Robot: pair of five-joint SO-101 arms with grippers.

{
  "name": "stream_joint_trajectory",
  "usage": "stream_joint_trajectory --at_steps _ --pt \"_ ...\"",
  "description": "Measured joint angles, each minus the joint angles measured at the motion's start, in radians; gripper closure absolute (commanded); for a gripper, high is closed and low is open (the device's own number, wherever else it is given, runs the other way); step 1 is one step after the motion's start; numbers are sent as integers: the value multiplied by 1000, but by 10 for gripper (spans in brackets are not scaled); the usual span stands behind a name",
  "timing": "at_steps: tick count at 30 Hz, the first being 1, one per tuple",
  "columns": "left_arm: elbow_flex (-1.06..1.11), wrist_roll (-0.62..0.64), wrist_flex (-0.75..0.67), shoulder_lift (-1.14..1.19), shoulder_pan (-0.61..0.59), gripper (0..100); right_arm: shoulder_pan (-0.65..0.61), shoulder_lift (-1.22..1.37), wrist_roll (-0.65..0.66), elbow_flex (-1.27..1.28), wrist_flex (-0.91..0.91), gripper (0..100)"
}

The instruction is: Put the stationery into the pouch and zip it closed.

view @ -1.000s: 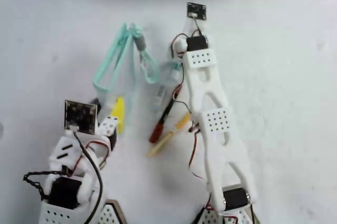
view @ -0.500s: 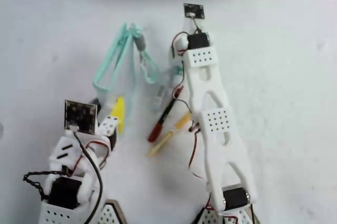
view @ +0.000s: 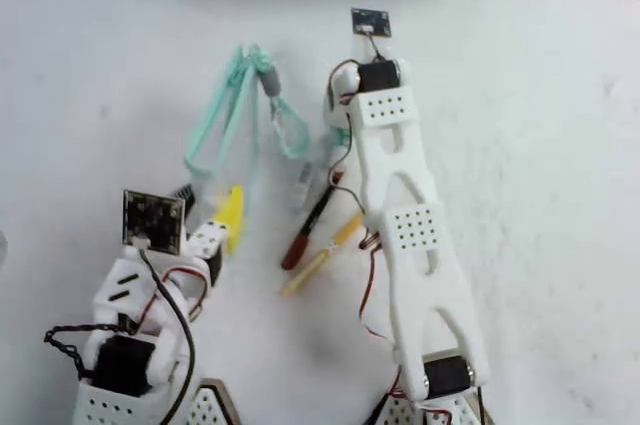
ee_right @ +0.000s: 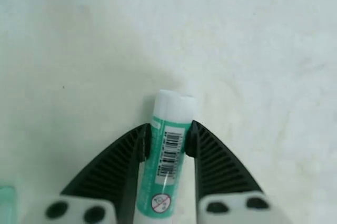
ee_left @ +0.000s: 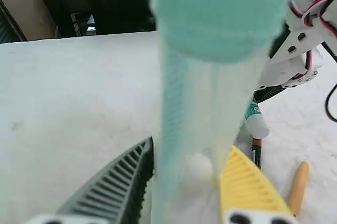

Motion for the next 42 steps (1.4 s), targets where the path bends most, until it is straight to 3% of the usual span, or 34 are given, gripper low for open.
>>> stream_joint_trajectory --at_steps 16,21,36,42 --pt "0 0 2 11 41 779 41 -144 9 0 9 982" --pt "0 0 2 11 41 779 46 -262 26 120 9 982" --pt "0 -34 2 11 48 779 34 -999 124 760 11 982" --pt "0 -35 2 11 48 779 -44 -1301 150 921 2 982"
